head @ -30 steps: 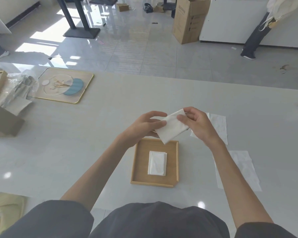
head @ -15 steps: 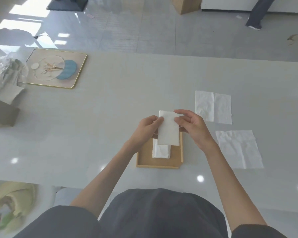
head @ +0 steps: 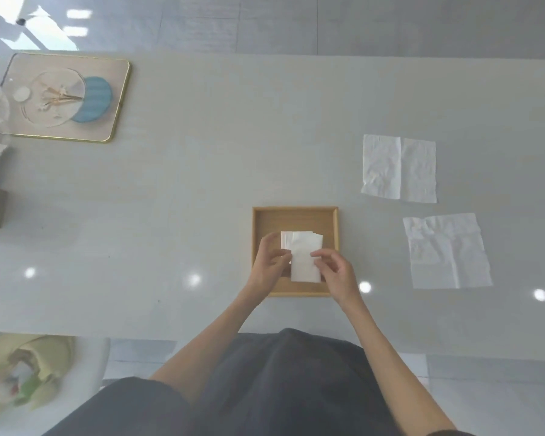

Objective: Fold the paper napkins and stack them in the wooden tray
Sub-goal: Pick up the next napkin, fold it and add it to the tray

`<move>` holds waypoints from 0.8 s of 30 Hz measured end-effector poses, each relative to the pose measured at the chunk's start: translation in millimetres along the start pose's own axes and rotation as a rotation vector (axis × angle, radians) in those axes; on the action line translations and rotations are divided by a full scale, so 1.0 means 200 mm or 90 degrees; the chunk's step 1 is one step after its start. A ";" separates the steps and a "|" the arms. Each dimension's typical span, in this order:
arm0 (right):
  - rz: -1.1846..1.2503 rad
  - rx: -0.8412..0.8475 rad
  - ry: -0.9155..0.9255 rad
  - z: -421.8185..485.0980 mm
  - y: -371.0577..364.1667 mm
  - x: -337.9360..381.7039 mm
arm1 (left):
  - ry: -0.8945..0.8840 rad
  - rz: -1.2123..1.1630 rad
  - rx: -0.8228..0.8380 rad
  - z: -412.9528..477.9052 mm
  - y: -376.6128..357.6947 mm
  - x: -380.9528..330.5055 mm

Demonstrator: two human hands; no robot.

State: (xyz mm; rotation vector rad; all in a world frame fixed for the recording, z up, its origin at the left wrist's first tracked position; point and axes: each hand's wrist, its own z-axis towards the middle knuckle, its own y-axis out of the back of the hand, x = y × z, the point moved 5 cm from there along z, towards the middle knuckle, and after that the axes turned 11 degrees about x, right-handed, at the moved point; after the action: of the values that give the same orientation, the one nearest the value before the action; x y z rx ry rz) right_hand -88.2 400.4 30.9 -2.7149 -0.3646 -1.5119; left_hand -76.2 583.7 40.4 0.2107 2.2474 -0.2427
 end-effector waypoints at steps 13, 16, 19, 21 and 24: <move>-0.305 0.159 -0.017 0.20 -0.11 -0.13 | -0.023 0.318 0.084 0.22 0.05 0.19; -0.322 0.162 -0.029 0.21 -0.11 -0.16 | -0.010 0.356 0.132 0.24 0.04 0.22; -0.331 0.171 -0.019 0.22 -0.09 -0.17 | -0.015 0.381 0.172 0.26 0.05 0.24; -0.337 0.177 -0.023 0.23 -0.08 -0.18 | 0.003 0.393 0.184 0.28 0.05 0.26; -0.344 0.182 -0.032 0.24 -0.08 -0.19 | 0.016 0.431 0.193 0.30 0.05 0.28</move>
State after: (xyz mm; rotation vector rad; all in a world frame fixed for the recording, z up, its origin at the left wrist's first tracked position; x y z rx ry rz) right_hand -70.7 415.5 -27.6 -2.5407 -1.2904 -1.3358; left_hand -63.9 582.3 -40.9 1.1088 2.0215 -0.2086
